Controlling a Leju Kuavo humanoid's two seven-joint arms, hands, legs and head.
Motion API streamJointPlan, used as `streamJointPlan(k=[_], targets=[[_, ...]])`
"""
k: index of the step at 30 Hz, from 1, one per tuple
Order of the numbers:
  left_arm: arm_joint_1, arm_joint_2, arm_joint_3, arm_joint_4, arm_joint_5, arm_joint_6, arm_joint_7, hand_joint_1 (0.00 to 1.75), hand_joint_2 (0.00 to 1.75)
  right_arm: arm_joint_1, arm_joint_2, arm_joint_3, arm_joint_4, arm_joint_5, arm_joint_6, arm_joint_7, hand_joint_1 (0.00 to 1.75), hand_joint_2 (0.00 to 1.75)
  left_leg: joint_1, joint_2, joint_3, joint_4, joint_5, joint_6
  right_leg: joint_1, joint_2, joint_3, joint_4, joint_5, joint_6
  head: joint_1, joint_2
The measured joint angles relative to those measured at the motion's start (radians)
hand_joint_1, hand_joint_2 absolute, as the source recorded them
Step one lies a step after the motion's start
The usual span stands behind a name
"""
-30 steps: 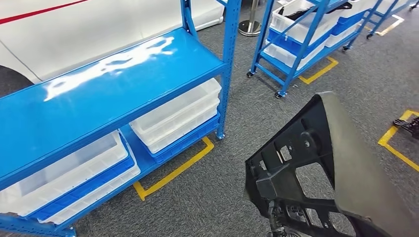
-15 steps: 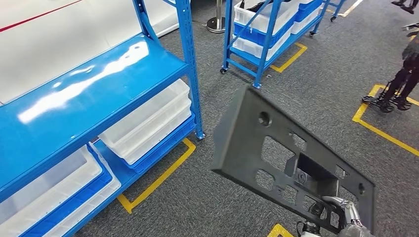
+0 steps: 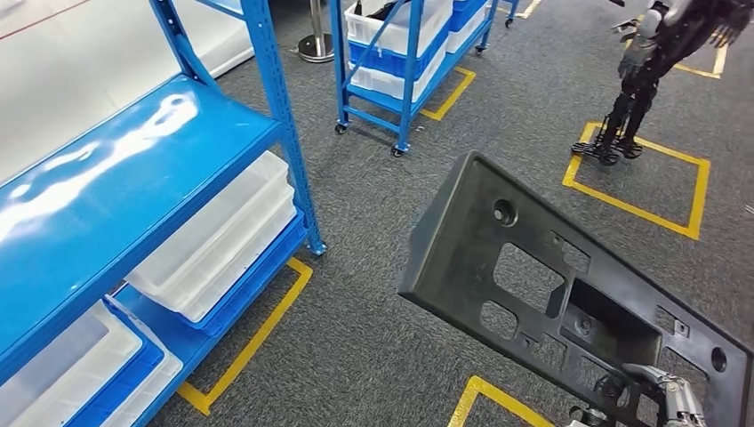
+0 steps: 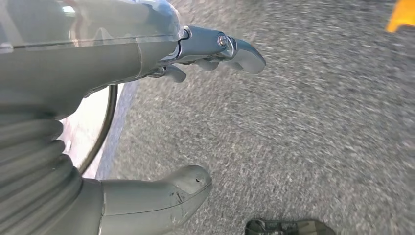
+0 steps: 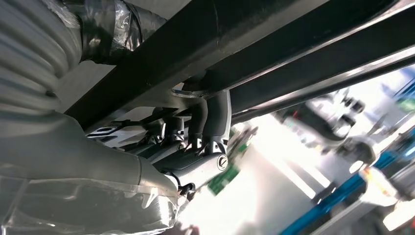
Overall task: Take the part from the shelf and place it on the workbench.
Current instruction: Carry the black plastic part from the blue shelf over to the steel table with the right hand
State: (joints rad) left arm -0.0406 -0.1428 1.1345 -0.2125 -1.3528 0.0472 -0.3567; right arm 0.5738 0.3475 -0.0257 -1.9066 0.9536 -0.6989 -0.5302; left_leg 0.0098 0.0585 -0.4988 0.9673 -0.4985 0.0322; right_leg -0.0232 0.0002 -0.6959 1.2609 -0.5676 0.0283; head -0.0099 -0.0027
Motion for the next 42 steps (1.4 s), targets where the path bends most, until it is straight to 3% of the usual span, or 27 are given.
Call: streamJointPlan(k=[1,3,5,7,9,11,13,14,15,16,18,20,22,24,26,28,29,30,31,33,34,35,37,38,39,40,42], targets=[[-0.001,0.000,0.000,0.000,-0.002,0.000,0.000,0.00,1.75,0.002,0.000,-0.004,-0.008,0.003,0.000,0.002,1.75,1.75,0.001,0.012,0.002,0.003,-0.004,-0.004,-0.004,-0.014,0.038,-0.067,0.034,0.003,0.000,0.000],[-0.002,0.000,0.000,0.000,-0.004,0.000,0.000,0.00,1.75,0.004,0.000,-0.010,-0.024,0.010,0.000,0.003,1.75,1.75,-0.002,0.031,0.004,0.013,-0.016,-0.016,-0.001,-0.050,0.105,-0.185,0.072,-0.002,0.000,0.000],[-0.005,0.000,0.000,0.000,-0.009,0.000,0.000,0.00,1.75,0.006,0.001,-0.013,-0.037,0.016,0.000,0.003,1.75,1.75,-0.005,0.047,0.008,0.018,-0.023,-0.028,0.008,-0.059,0.121,-0.220,0.073,-0.015,0.000,0.000],[-0.008,0.000,0.000,0.000,-0.013,0.000,0.000,0.00,1.75,0.011,0.002,-0.019,-0.044,0.022,0.000,-0.003,1.75,1.75,-0.002,0.057,0.013,0.020,-0.028,-0.039,0.008,-0.039,0.117,-0.224,0.077,-0.029,0.000,0.000],[-0.010,0.000,0.000,0.000,-0.017,-0.001,-0.002,0.00,1.75,0.016,0.004,-0.024,-0.047,0.032,-0.001,-0.011,1.75,1.75,0.003,0.019,0.000,0.058,-0.061,-0.047,0.003,-0.021,0.117,-0.231,0.084,-0.044,0.000,0.000],[-0.008,-0.001,0.000,0.000,-0.022,-0.002,-0.004,0.00,1.75,0.018,0.006,-0.029,-0.048,0.057,-0.001,-0.022,1.75,1.75,0.005,-0.035,-0.051,0.176,-0.132,-0.050,0.002,-0.002,0.115,-0.234,0.088,-0.053,-0.001,0.000],[-0.004,0.000,0.000,0.000,-0.028,-0.004,-0.004,0.00,1.75,0.019,0.006,-0.038,-0.045,0.095,-0.001,-0.031,1.75,1.75,0.006,-0.051,-0.108,0.298,-0.177,-0.051,0.006,0.024,0.113,-0.233,0.089,-0.056,-0.001,0.000],[-0.003,0.000,0.000,0.000,-0.031,-0.005,-0.004,0.00,1.75,0.019,0.006,-0.046,-0.042,0.115,-0.001,-0.034,1.75,1.75,0.006,-0.053,-0.116,0.312,-0.170,-0.051,0.007,0.037,0.113,-0.232,0.089,-0.056,-0.001,0.000],[-0.002,0.001,0.000,0.000,-0.033,-0.007,-0.004,0.00,1.75,0.020,0.006,-0.054,-0.038,0.133,-0.001,-0.037,1.75,1.75,0.006,-0.056,-0.107,0.287,-0.142,-0.049,0.007,0.052,0.114,-0.230,0.089,-0.056,-0.001,0.000],[-0.002,0.001,0.000,0.000,-0.035,-0.009,-0.004,0.00,1.75,0.020,0.006,-0.063,-0.034,0.147,-0.001,-0.039,1.75,1.75,0.008,-0.067,-0.083,0.228,-0.101,-0.048,0.007,0.066,0.115,-0.228,0.088,-0.055,-0.001,0.000],[-0.002,0.001,0.000,0.000,-0.035,-0.012,-0.004,0.00,1.75,0.021,0.006,-0.077,-0.026,0.162,-0.001,-0.041,1.75,1.75,0.013,-0.114,-0.030,0.099,-0.043,-0.045,0.008,0.092,0.112,-0.219,0.086,-0.049,0.000,0.000],[-0.001,0.001,0.000,0.000,-0.036,-0.013,-0.005,0.00,1.75,0.021,0.006,-0.089,-0.022,0.170,-0.001,-0.042,1.75,1.75,0.013,-0.143,-0.010,0.048,-0.035,-0.041,0.009,0.116,0.103,-0.214,0.088,-0.037,0.000,0.000],[-0.002,0.001,0.000,0.000,-0.036,-0.014,-0.006,0.00,1.75,0.025,0.006,-0.101,-0.019,0.181,-0.001,-0.040,1.75,1.75,0.011,-0.124,-0.008,0.042,-0.031,-0.031,0.006,0.138,0.095,-0.215,0.094,-0.022,0.000,0.000],[-0.005,0.001,0.000,0.000,-0.037,-0.014,-0.008,0.00,1.75,0.031,0.006,-0.118,-0.016,0.192,-0.001,-0.037,1.75,1.75,0.012,-0.097,-0.005,0.033,-0.022,-0.015,0.008,0.102,0.079,-0.188,0.074,-0.013,0.001,0.000],[-0.003,0.001,0.000,0.000,-0.038,-0.014,-0.009,0.00,1.75,0.034,0.005,-0.132,-0.013,0.197,-0.001,-0.035,1.75,1.75,0.009,-0.066,-0.005,0.027,-0.018,-0.004,0.010,0.035,0.032,-0.086,0.013,-0.008,0.003,0.000],[0.001,0.002,0.000,0.000,-0.040,-0.012,-0.008,0.00,1.75,0.035,0.005,-0.142,-0.007,0.200,-0.001,-0.030,1.75,1.75,0.003,-0.034,-0.007,0.028,-0.019,-0.001,0.008,0.009,-0.023,0.035,-0.038,-0.004,0.004,0.000],[0.001,0.003,0.001,0.000,-0.041,-0.011,-0.007,0.00,1.75,0.037,0.005,-0.147,-0.004,0.201,-0.001,-0.026,1.75,1.75,0.001,-0.019,-0.007,0.028,-0.020,0.000,0.008,0.006,-0.033,0.060,-0.041,-0.003,0.003,0.000],[0.000,0.003,0.001,0.000,-0.042,-0.011,-0.006,0.00,1.75,0.038,0.005,-0.152,0.000,0.203,-0.001,-0.022,1.75,1.75,0.000,-0.005,-0.007,0.028,-0.021,-0.001,0.008,0.002,-0.021,0.044,-0.023,-0.004,0.003,0.000],[-0.001,0.003,0.001,0.000,-0.043,-0.011,-0.006,0.00,1.75,0.039,0.005,-0.155,0.003,0.205,-0.001,-0.019,1.75,1.75,0.000,0.008,-0.004,0.028,-0.023,-0.002,0.009,-0.005,0.010,-0.008,0.006,-0.007,0.004,0.000],[-0.003,0.002,0.001,0.000,-0.043,-0.010,-0.006,0.00,1.75,0.040,0.005,-0.158,0.007,0.209,-0.001,-0.017,1.75,1.75,-0.003,0.030,0.002,0.029,-0.029,-0.007,0.018,-0.047,0.091,-0.151,0.057,-0.018,0.004,0.000],[-0.003,0.002,0.001,0.000,-0.043,-0.010,-0.006,0.00,1.75,0.040,0.005,-0.159,0.008,0.211,-0.001,-0.016,1.75,1.75,-0.006,0.040,0.004,0.029,-0.033,-0.011,0.023,-0.065,0.116,-0.197,0.067,-0.025,0.004,0.000],[-0.004,0.002,0.001,0.000,-0.043,-0.009,-0.005,0.00,1.75,0.041,0.005,-0.159,0.008,0.212,-0.001,-0.014,1.75,1.75,-0.008,0.049,0.006,0.030,-0.036,-0.015,0.029,-0.077,0.127,-0.221,0.068,-0.031,0.003,0.000],[-0.007,0.002,0.001,0.000,-0.043,-0.005,-0.005,0.00,1.75,0.047,0.005,-0.161,0.010,0.214,-0.001,-0.006,1.75,1.75,-0.010,0.068,0.012,0.029,-0.039,-0.024,0.032,-0.061,0.125,-0.228,0.068,-0.041,0.003,0.000],[-0.010,0.002,0.002,0.000,-0.043,-0.003,-0.005,0.00,1.75,0.050,0.006,-0.162,0.011,0.214,-0.001,-0.001,1.75,1.75,-0.008,0.066,0.014,0.033,-0.045,-0.029,0.031,-0.051,0.125,-0.232,0.071,-0.047,0.003,0.000],[-0.011,0.002,0.002,0.000,-0.043,-0.001,-0.005,0.00,1.75,0.053,0.006,-0.163,0.011,0.216,-0.001,0.002,1.75,1.75,-0.006,0.046,0.009,0.050,-0.061,-0.034,0.028,-0.040,0.127,-0.236,0.074,-0.053,0.003,0.000],[-0.012,0.002,0.002,0.000,-0.044,0.001,-0.006,0.00,1.75,0.055,0.006,-0.164,0.013,0.217,-0.001,0.004,1.75,1.75,-0.004,0.017,-0.007,0.088,-0.087,-0.038,0.024,-0.030,0.128,-0.241,0.078,-0.060,0.003,0.000],[-0.008,0.001,0.002,0.000,-0.044,0.002,-0.006,0.00,1.75,0.056,0.006,-0.164,0.015,0.219,-0.001,0.006,1.75,1.75,-0.001,-0.041,-0.067,0.219,-0.154,-0.043,0.021,-0.007,0.128,-0.243,0.081,-0.067,0.003,0.000]])
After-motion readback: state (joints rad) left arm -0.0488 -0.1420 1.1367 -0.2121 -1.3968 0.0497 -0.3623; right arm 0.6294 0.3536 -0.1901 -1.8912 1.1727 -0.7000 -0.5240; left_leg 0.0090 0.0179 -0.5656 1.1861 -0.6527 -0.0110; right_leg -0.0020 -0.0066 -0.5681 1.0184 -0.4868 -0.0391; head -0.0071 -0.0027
